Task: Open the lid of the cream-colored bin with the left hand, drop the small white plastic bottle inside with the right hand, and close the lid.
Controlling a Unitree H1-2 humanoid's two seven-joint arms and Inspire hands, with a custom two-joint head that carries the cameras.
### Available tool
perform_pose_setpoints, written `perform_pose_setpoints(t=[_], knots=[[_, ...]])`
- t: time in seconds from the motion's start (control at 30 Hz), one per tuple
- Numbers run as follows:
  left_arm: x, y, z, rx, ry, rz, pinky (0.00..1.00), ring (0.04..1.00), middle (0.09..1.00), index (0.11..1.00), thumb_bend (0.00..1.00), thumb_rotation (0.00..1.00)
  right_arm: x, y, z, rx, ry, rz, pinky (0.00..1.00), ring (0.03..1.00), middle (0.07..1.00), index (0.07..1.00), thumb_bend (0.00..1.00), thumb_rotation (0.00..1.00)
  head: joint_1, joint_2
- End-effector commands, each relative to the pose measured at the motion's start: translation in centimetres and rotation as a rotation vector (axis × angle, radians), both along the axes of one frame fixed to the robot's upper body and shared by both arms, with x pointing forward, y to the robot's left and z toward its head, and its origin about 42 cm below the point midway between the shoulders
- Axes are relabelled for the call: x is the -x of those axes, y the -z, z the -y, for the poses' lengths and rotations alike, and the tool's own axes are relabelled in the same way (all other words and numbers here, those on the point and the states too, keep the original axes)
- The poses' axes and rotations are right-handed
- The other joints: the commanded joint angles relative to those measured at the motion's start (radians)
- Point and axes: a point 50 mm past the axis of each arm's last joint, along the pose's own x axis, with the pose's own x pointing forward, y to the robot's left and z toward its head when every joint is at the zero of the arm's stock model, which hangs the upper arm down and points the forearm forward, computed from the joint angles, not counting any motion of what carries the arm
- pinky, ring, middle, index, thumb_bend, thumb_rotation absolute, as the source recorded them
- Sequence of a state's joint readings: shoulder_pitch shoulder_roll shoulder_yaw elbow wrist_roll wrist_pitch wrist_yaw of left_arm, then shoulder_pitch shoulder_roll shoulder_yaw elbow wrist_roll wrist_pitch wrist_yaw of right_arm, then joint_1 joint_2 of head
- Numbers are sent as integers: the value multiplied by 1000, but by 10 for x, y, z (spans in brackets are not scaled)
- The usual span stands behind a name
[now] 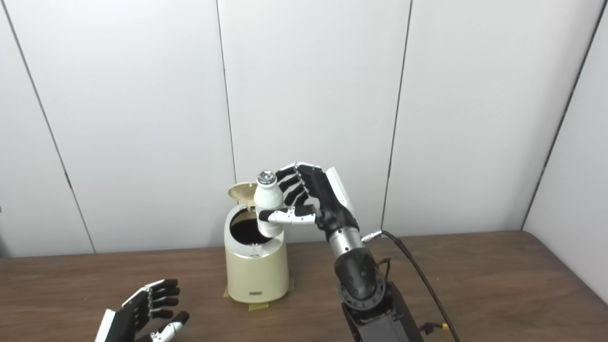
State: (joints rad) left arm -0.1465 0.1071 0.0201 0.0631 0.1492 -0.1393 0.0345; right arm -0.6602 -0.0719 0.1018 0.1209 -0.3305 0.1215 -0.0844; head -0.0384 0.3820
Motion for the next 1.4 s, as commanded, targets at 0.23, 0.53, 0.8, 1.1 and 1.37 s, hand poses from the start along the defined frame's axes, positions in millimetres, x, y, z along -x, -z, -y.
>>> perform_pose_setpoints(t=[0.23, 0.53, 0.8, 1.1, 1.37], knots=[[-5, -15, 11, 0, 17, 84, 613, 693, 730, 749, 583, 77, -13, -30, -18, 11, -78, 146, 293, 390, 489, 538, 513, 0, 12, 5], [-4, -15, 14, 2, 10, 83, 605, 684, 725, 749, 583, 71, -27, -25, -27, 85, -75, 193, 283, 377, 483, 549, 510, 0, 38, 10], [-2, -14, 17, 9, 12, 84, 622, 698, 733, 751, 585, 80, -36, -17, -34, 88, -67, 218, 274, 374, 480, 551, 510, 0, 51, 11], [-1, -15, 17, 6, 11, 82, 628, 700, 736, 749, 592, 107, -39, -8, -33, 138, -58, 205, 286, 375, 480, 553, 509, 0, 53, 19], [-1, -16, 17, -4, 12, 81, 623, 699, 734, 748, 590, 90, -34, -1, -22, 252, -44, 122, 310, 393, 478, 539, 513, 0, 51, 25]])
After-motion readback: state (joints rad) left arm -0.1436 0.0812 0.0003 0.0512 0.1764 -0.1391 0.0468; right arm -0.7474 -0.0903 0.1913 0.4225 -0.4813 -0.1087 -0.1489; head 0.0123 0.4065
